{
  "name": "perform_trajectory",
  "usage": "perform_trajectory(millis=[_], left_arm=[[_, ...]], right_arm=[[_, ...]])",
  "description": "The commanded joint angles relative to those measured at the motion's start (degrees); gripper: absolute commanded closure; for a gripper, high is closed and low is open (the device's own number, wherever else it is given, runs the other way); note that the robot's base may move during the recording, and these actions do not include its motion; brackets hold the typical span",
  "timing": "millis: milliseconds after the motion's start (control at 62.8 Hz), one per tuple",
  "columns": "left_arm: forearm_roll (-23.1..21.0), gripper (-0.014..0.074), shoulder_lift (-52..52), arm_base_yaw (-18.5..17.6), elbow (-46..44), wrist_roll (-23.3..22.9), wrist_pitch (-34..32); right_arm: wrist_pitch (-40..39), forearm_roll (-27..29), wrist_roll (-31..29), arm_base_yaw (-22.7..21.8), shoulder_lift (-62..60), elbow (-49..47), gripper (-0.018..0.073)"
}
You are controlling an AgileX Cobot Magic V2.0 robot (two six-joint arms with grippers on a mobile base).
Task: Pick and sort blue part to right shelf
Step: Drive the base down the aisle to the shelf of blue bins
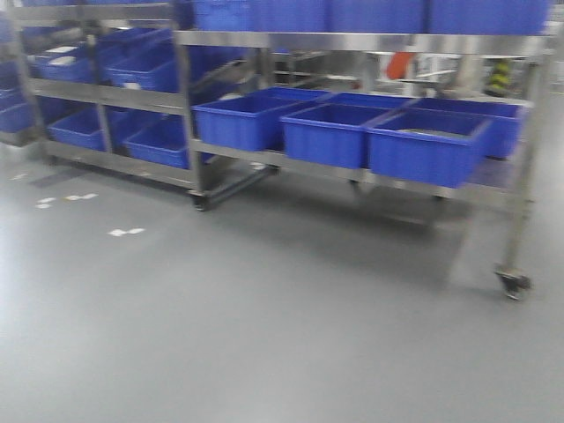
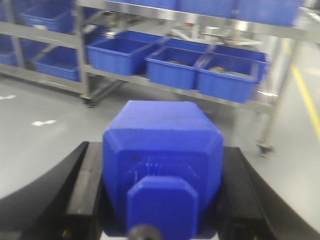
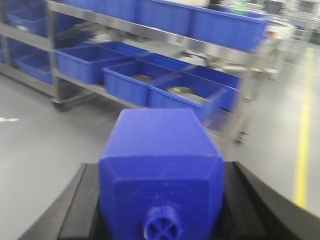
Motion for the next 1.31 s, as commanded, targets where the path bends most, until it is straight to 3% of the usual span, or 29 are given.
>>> perform_trajectory(millis=[0,1291], left_arm=[[-0.3,0.0316,0.4,0.0,-1.7,0.0,-4.9],[-0.3,0.0316,0.4,0.0,-1.7,0.0,-4.9]], right_arm=[[-5.6,-0.6,-0.3,-0.4,0.0,-1.8,0.0219],[-5.6,-0.6,-0.3,-0.4,0.0,-1.8,0.0219]])
